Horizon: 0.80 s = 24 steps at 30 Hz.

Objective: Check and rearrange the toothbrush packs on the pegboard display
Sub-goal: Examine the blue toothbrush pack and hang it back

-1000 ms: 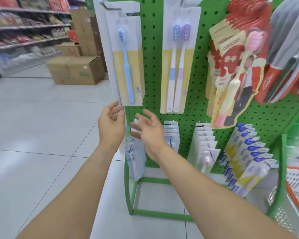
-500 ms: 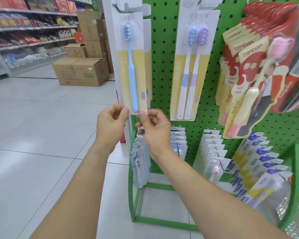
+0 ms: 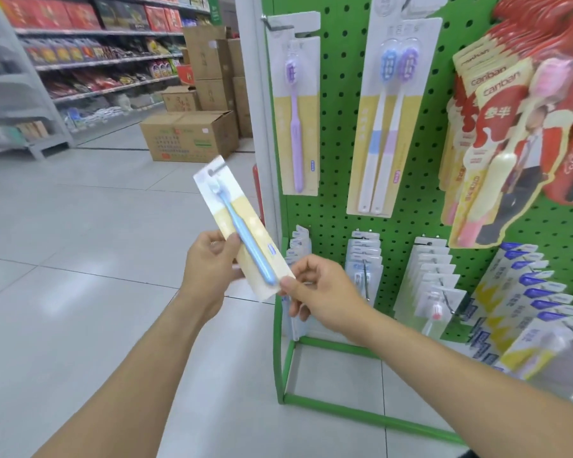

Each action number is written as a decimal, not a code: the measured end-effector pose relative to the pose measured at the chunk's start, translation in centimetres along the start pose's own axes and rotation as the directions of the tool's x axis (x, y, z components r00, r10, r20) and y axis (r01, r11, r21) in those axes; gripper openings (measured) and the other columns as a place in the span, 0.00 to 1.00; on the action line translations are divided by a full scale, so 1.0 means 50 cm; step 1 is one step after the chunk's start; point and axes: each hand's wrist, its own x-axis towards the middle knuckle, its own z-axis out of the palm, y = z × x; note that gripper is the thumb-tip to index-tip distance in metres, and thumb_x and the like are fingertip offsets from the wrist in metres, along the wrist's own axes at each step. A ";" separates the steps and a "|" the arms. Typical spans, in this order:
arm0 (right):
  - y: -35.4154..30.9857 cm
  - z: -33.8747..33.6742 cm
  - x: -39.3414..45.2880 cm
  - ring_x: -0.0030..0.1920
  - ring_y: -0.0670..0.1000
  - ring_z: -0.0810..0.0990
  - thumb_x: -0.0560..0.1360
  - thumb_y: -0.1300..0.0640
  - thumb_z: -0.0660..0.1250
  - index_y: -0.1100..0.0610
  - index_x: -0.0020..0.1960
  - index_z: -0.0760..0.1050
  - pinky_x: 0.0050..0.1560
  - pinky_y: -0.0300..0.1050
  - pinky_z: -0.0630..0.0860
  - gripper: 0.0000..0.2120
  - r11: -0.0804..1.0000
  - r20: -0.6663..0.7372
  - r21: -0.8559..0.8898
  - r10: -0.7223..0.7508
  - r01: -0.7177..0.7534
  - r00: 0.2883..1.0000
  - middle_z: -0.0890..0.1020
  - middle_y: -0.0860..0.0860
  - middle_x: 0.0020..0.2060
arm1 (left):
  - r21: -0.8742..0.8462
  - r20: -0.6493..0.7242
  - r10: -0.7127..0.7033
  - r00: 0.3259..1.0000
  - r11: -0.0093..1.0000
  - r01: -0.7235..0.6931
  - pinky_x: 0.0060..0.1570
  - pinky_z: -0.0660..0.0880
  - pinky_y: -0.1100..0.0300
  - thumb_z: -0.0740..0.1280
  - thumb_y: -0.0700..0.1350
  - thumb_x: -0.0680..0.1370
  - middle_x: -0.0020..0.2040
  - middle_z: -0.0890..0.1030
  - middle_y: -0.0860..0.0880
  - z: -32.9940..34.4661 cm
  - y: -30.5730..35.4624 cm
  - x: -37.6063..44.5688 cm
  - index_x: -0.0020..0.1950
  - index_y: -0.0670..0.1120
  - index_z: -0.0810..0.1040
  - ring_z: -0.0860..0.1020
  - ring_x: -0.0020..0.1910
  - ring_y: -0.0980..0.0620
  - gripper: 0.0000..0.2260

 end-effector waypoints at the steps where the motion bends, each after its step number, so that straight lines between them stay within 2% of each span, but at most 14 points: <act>1: 0.004 -0.010 -0.016 0.31 0.50 0.80 0.79 0.63 0.69 0.63 0.49 0.73 0.30 0.44 0.75 0.05 0.999 0.055 -0.039 0.016 -0.014 0.998 0.84 0.55 0.39 | 0.052 0.064 -0.036 0.997 0.998 0.033 0.36 0.83 0.53 0.63 0.42 0.84 0.52 0.83 0.37 -0.010 -0.009 -0.013 0.60 0.36 0.71 0.85 0.44 0.45 0.10; 3: 0.013 -0.035 -0.046 0.36 0.50 0.82 0.79 0.62 0.70 0.63 0.53 0.73 0.35 0.46 0.78 0.07 0.994 0.141 -0.092 0.066 -0.053 0.988 0.83 0.54 0.40 | 0.152 0.209 -0.110 0.972 0.985 0.079 0.37 0.84 0.49 0.63 0.41 0.84 0.51 0.84 0.34 -0.026 -0.020 -0.039 0.62 0.34 0.69 0.84 0.41 0.43 0.12; 5: 0.018 -0.064 -0.074 0.40 0.50 0.83 0.79 0.57 0.70 0.61 0.57 0.74 0.40 0.46 0.80 0.11 0.990 0.205 -0.100 0.120 -0.101 0.971 0.85 0.54 0.43 | 0.280 0.373 -0.174 0.911 0.957 0.068 0.37 0.83 0.50 0.64 0.41 0.83 0.47 0.84 0.36 -0.035 -0.022 -0.069 0.61 0.34 0.70 0.83 0.39 0.43 0.12; 6: 0.020 -0.076 -0.085 0.42 0.52 0.84 0.79 0.54 0.70 0.60 0.59 0.73 0.42 0.47 0.81 0.13 0.988 0.230 -0.088 0.145 -0.128 0.962 0.86 0.54 0.45 | 0.350 0.455 -0.223 0.862 0.935 0.057 0.37 0.82 0.52 0.64 0.42 0.83 0.46 0.85 0.36 -0.037 -0.021 -0.084 0.60 0.35 0.71 0.83 0.40 0.44 0.11; 8: 0.024 -0.096 -0.101 0.44 0.55 0.85 0.79 0.50 0.67 0.60 0.61 0.72 0.43 0.50 0.81 0.16 0.983 0.261 -0.035 0.184 -0.181 0.948 0.86 0.55 0.47 | 0.491 0.590 -0.362 0.721 0.871 0.036 0.40 0.81 0.52 0.65 0.42 0.82 0.46 0.85 0.38 -0.035 -0.024 -0.112 0.59 0.36 0.71 0.83 0.41 0.46 0.11; 10: 0.029 -0.108 -0.110 0.42 0.57 0.84 0.82 0.53 0.63 0.60 0.60 0.74 0.40 0.49 0.81 0.12 0.983 0.290 -0.001 0.176 -0.183 0.941 0.86 0.56 0.45 | 0.579 0.662 -0.486 0.570 0.815 0.021 0.46 0.82 0.49 0.66 0.42 0.82 0.48 0.85 0.41 -0.032 -0.037 -0.140 0.61 0.37 0.73 0.84 0.45 0.46 0.10; 12: 0.038 -0.118 -0.118 0.39 0.56 0.84 0.84 0.56 0.62 0.58 0.57 0.75 0.37 0.46 0.80 0.07 0.987 0.323 -0.047 0.160 -0.153 0.933 0.86 0.55 0.43 | 0.574 0.704 -0.523 0.481 0.817 0.050 0.51 0.82 0.49 0.66 0.40 0.82 0.54 0.85 0.40 -0.021 -0.051 -0.160 0.64 0.40 0.75 0.84 0.51 0.44 0.11; 13: 0.043 -0.123 -0.122 0.38 0.55 0.84 0.84 0.56 0.62 0.57 0.56 0.76 0.37 0.45 0.80 0.06 0.984 0.343 -0.091 0.173 -0.151 0.923 0.86 0.53 0.41 | 0.552 0.711 -0.514 0.479 0.831 0.073 0.53 0.81 0.49 0.66 0.39 0.82 0.55 0.85 0.40 -0.013 -0.055 -0.165 0.65 0.42 0.76 0.84 0.52 0.42 0.11; 14: 0.048 -0.128 -0.127 0.38 0.54 0.85 0.84 0.56 0.61 0.56 0.55 0.76 0.37 0.44 0.80 0.05 0.978 0.366 -0.140 0.196 -0.155 0.910 0.86 0.51 0.41 | 0.524 0.705 -0.494 0.509 0.846 0.096 0.54 0.81 0.48 0.65 0.39 0.82 0.56 0.84 0.39 -0.002 -0.058 -0.166 0.65 0.42 0.76 0.84 0.52 0.41 0.11; 17: 0.056 -0.141 -0.139 0.38 0.52 0.85 0.84 0.56 0.61 0.58 0.59 0.74 0.40 0.42 0.81 0.07 0.948 0.462 -0.268 0.282 -0.171 0.841 0.86 0.51 0.42 | 0.451 0.605 -0.412 0.682 0.883 0.133 0.53 0.82 0.42 0.64 0.42 0.83 0.53 0.84 0.37 0.030 -0.059 -0.159 0.60 0.41 0.79 0.82 0.50 0.34 0.09; 18: 0.057 -0.145 -0.142 0.39 0.51 0.85 0.84 0.56 0.61 0.59 0.60 0.74 0.40 0.42 0.81 0.08 0.942 0.493 -0.287 0.303 -0.176 0.815 0.86 0.51 0.43 | 0.436 0.579 -0.388 0.717 0.891 0.130 0.51 0.82 0.42 0.64 0.43 0.83 0.52 0.85 0.37 0.037 -0.059 -0.156 0.59 0.40 0.79 0.83 0.48 0.35 0.09; 21: 0.054 -0.152 -0.143 0.40 0.49 0.84 0.83 0.58 0.64 0.59 0.62 0.74 0.46 0.49 0.81 0.10 0.932 0.497 -0.299 0.336 -0.206 0.800 0.85 0.48 0.42 | 0.439 0.584 -0.363 0.726 0.893 0.094 0.46 0.84 0.46 0.62 0.42 0.83 0.49 0.86 0.40 0.051 -0.064 -0.159 0.59 0.40 0.78 0.83 0.45 0.37 0.09; 24: 0.047 -0.158 -0.135 0.43 0.51 0.82 0.81 0.57 0.67 0.60 0.64 0.73 0.48 0.55 0.83 0.14 0.948 0.370 -0.168 0.316 -0.271 0.874 0.85 0.52 0.44 | 0.476 0.590 -0.368 0.718 0.878 0.059 0.42 0.84 0.47 0.62 0.41 0.83 0.47 0.85 0.38 0.058 -0.074 -0.160 0.59 0.39 0.77 0.83 0.42 0.40 0.09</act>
